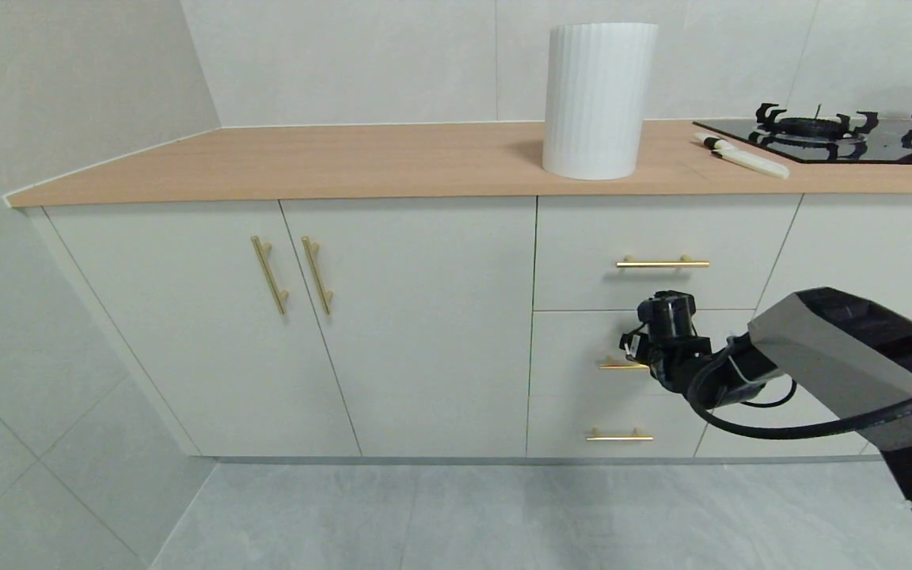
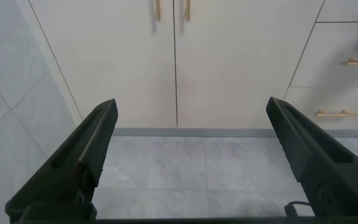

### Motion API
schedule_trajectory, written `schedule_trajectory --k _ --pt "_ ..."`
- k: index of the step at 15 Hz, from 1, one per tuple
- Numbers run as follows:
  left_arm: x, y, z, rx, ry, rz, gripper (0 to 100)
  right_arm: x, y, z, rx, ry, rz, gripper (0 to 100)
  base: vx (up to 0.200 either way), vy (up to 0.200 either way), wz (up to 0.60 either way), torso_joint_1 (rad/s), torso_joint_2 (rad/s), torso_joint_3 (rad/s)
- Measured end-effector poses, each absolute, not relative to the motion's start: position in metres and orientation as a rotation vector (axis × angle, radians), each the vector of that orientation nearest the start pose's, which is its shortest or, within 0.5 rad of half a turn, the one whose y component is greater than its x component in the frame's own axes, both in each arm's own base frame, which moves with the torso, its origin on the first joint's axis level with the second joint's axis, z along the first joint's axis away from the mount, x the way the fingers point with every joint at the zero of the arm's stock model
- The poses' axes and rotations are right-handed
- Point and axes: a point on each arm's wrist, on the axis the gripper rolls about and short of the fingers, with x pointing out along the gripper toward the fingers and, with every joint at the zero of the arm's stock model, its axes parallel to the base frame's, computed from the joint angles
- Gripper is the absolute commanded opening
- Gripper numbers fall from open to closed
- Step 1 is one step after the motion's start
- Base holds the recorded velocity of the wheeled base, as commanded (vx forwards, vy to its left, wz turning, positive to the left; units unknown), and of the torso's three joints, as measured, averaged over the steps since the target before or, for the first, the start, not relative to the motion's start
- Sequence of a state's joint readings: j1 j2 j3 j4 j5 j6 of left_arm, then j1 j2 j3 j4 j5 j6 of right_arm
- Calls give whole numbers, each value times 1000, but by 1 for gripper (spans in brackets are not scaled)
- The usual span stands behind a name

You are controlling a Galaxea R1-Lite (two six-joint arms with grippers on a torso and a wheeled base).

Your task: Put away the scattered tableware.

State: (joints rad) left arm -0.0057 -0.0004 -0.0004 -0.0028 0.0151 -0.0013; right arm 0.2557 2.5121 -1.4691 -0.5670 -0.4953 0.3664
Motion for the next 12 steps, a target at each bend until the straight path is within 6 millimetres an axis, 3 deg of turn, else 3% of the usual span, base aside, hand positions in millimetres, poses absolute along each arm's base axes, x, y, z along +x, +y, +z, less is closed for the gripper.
schedule_trajectory --k 3,6,10,12 --pt "-23 0 76 -1 -3 9 100 429 103 38 160 464 -301 100 0 0 0 0 0 0" --pt "-23 0 76 -1 -3 9 100 371 88 94 150 444 -279 100 0 0 0 0 0 0" --pt "-23 0 76 -1 -3 9 100 266 59 181 104 285 -242 100 0 0 0 0 0 0" --pt "-23 0 76 -1 -3 9 100 212 41 208 65 197 -255 100 0 0 0 0 0 0"
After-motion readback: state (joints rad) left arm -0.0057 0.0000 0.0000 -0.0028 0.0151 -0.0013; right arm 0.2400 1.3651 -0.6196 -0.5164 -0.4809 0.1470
